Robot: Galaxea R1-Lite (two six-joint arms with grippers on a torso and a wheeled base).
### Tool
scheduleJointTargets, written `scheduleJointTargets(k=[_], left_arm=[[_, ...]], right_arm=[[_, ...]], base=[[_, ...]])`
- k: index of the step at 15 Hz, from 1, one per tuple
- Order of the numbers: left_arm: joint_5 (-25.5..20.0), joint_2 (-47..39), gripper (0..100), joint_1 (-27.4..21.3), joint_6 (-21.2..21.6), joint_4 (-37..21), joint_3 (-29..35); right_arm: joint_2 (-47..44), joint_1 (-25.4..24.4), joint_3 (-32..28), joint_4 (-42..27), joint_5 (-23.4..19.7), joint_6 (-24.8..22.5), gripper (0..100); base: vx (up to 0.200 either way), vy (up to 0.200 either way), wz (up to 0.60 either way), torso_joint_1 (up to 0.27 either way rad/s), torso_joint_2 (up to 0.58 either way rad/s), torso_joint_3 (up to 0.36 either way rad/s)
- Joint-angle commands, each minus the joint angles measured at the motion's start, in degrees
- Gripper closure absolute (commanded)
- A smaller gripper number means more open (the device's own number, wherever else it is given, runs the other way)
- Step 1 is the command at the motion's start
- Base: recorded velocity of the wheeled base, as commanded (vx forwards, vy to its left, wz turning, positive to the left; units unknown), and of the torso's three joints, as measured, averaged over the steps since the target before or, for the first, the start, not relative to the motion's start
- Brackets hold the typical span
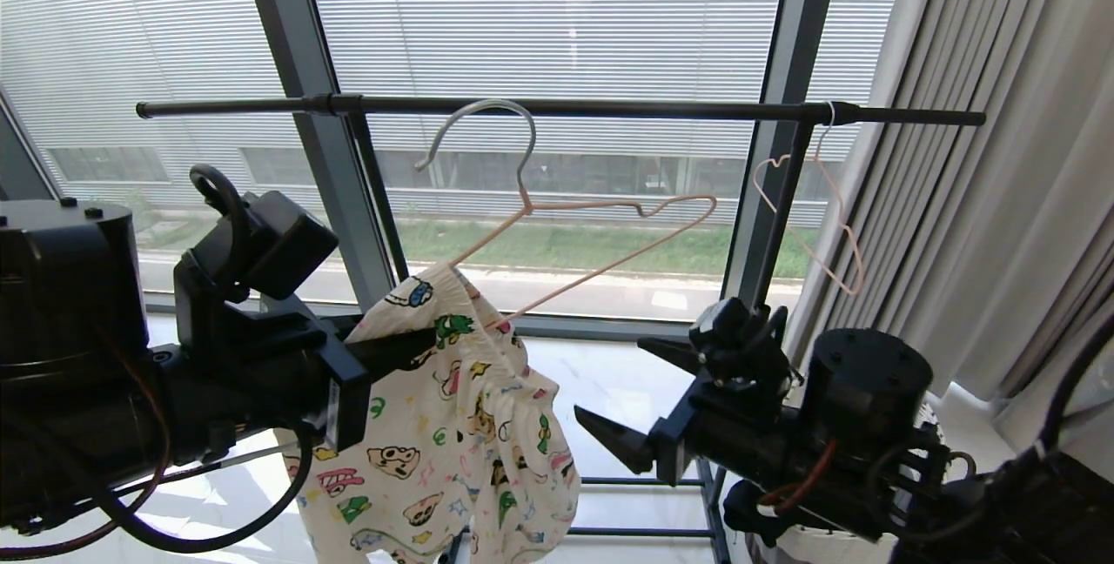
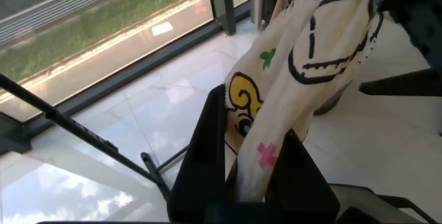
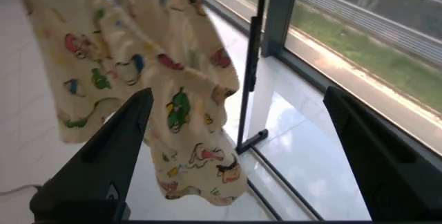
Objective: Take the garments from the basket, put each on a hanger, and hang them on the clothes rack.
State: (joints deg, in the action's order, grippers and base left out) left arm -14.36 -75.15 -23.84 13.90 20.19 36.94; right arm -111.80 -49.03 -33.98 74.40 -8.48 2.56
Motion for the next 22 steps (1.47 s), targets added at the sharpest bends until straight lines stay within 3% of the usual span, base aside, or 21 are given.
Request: scheduleJointTargets(k=[1,5,8,10,14,17,22], left_arm=[[-0.1,1.2,100,-0.4,0.1,0.0,0.0],[0.0,2.0,100,-4.3,0.2,-0.1,-0.1],[0.1,1.9,100,-6.1,0.3,-0.1,-0.1],[0.3,1.4,100,-6.2,0.2,-0.1,-0.5],[0.9,1.6,100,-6.4,0.3,0.0,-0.4],[0.8,4.0,100,-6.6,5.1,0.1,-0.4],[-2.4,6.4,100,-9.0,9.7,0.1,0.7]], right_arm=[[-7.0,1.7,-5.5,0.0,3.0,2.4,0],[-8.6,2.5,-8.1,0.0,3.1,2.4,0],[-9.0,-0.9,-6.1,0.0,2.7,-3.5,0],[-9.0,-4.1,-5.1,0.0,2.6,-4.3,0],[-9.0,-5.5,-5.2,0.0,2.7,-4.3,0],[-9.1,-6.5,-5.0,-0.4,2.4,-3.9,0],[-9.1,-7.0,-5.2,-3.6,1.4,-0.5,0]], base=[[0.000,0.000,0.00,0.000,0.00,0.000],[0.000,0.000,0.00,0.000,0.00,0.000],[0.000,0.000,0.00,0.000,0.00,0.000],[0.000,0.000,0.00,0.000,0.00,0.000],[0.000,0.000,0.00,0.000,0.00,0.000],[0.000,0.000,0.00,0.000,0.00,0.000],[0.000,0.000,0.00,0.000,0.00,0.000]])
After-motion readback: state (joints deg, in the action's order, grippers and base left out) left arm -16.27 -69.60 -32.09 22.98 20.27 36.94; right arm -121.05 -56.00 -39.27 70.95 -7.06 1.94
